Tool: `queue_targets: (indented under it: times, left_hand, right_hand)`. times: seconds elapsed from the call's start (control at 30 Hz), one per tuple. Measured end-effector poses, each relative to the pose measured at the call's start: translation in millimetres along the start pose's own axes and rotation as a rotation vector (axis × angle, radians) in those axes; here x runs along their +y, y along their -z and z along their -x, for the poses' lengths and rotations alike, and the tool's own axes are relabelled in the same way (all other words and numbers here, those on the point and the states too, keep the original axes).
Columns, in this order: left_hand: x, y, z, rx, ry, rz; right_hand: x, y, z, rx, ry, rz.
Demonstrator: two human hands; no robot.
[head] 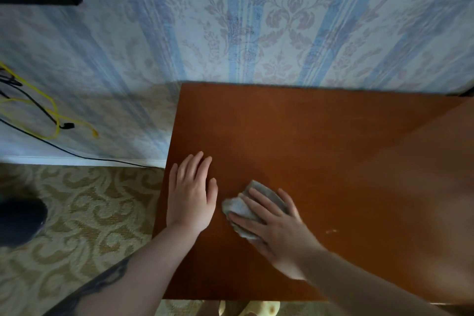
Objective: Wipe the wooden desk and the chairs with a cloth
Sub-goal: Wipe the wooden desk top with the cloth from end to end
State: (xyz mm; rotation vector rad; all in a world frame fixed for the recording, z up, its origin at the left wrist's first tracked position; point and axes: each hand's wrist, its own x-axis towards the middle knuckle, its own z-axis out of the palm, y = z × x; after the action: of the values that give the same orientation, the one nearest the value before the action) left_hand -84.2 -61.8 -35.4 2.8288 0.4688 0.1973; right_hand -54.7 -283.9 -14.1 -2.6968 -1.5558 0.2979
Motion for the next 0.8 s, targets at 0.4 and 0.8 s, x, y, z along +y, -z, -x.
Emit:
queue_targets:
  times: [0.4, 0.8]
  left_hand:
    - [0, -2, -2, -0.031, 0.041, -0.041]
    - [-1, -6, -4, -0.082, 0.048, -0.097]
  right_hand:
    - [-36, 21, -100, 0.067, -0.381, -0.261]
    - [-4, 26, -145, 0.095, -0.543, -0.232]
